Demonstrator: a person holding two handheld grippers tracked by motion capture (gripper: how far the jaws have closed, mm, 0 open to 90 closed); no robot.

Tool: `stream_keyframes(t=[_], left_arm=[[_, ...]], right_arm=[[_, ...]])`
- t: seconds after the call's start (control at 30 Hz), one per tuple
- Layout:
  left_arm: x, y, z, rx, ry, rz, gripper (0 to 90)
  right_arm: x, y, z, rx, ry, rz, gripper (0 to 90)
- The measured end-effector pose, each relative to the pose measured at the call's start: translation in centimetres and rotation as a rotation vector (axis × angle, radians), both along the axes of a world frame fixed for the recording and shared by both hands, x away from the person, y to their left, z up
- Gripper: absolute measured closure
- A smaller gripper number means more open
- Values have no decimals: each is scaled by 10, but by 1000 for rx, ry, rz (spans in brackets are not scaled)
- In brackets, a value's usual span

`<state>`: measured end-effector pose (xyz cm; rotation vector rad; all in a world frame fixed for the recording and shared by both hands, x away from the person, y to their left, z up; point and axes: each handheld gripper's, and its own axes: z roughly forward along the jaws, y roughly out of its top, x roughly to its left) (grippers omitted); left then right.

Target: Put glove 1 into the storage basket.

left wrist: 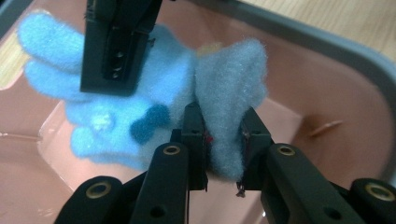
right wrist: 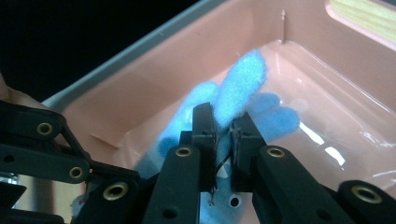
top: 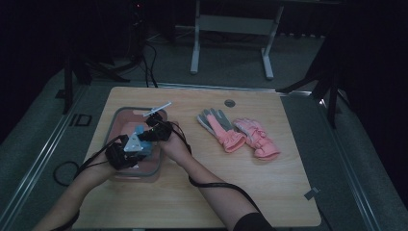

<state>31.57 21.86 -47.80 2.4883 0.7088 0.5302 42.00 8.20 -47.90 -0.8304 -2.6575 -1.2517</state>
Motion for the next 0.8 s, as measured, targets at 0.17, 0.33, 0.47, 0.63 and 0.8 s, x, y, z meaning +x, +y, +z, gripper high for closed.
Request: stream_keyframes(t=[0.17,0.33,0.47,0.63,0.8], left_arm=[[8,-3,-4,5,19,2,771],[15,-5,-7,10,41,0,769],[24,-5,-14,23,80,10,764],[28,-5,-15,26,113,19,751],[26,-4,-13,18,119,37,569]], right_arm=[[8,1,-7,-59,-1,-11,823],[11,4,-11,-85,1,-20,790],[13,5,-11,-100,-5,-36,606],[13,4,-8,-102,4,-32,517],[13,2,-4,-90,-3,-29,408]])
